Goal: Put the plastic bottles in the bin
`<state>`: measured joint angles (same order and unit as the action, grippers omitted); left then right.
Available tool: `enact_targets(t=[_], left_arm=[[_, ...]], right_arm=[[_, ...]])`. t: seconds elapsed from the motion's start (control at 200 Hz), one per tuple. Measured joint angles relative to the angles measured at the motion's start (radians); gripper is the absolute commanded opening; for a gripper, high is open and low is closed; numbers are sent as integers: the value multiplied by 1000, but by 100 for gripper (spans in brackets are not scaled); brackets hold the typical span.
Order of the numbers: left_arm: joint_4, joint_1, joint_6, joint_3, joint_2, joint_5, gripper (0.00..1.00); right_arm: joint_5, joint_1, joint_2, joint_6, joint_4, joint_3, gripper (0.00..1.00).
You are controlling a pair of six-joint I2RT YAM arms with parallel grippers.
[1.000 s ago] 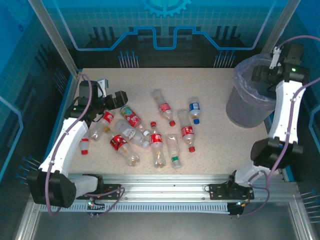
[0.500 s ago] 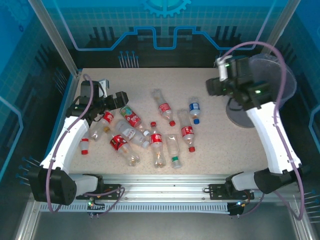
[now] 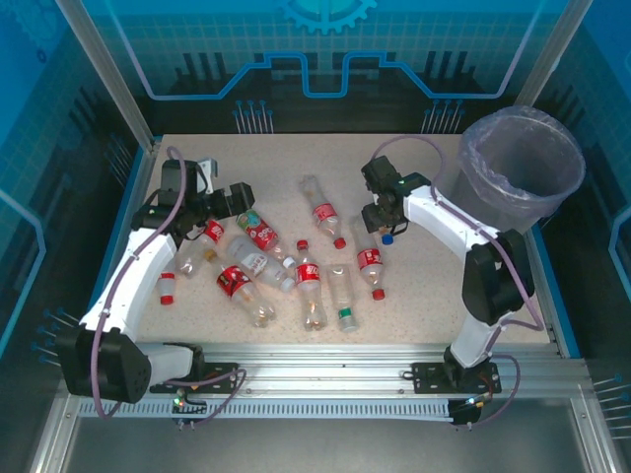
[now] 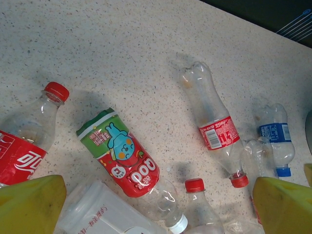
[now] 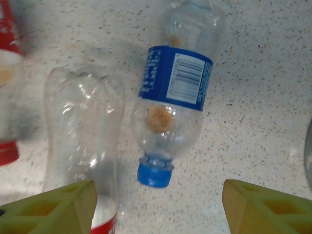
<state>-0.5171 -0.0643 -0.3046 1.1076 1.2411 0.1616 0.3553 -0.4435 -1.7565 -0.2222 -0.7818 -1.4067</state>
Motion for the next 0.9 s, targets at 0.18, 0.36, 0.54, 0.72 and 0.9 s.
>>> enact_targets(t=[0.18,0.36,0.54,0.72,0.9], left_arm=[[-2,-4,8,0,3,0,99],[-2,-4,16,0,3,0,99],[-2,-4,16,0,15,1,99],[-2,-4,16,0,19,1,99],[-2,-4,18,0,20,1,99]], right_arm=[[-35,57,-44,-14,76,11,72],[-106,102,-105,-14,126,10,72],[-174,119,-159,-25,165,8,70],[-185,127,-191,-26,173,-11,70],[-192,153,-236,-26,182,-34,72]])
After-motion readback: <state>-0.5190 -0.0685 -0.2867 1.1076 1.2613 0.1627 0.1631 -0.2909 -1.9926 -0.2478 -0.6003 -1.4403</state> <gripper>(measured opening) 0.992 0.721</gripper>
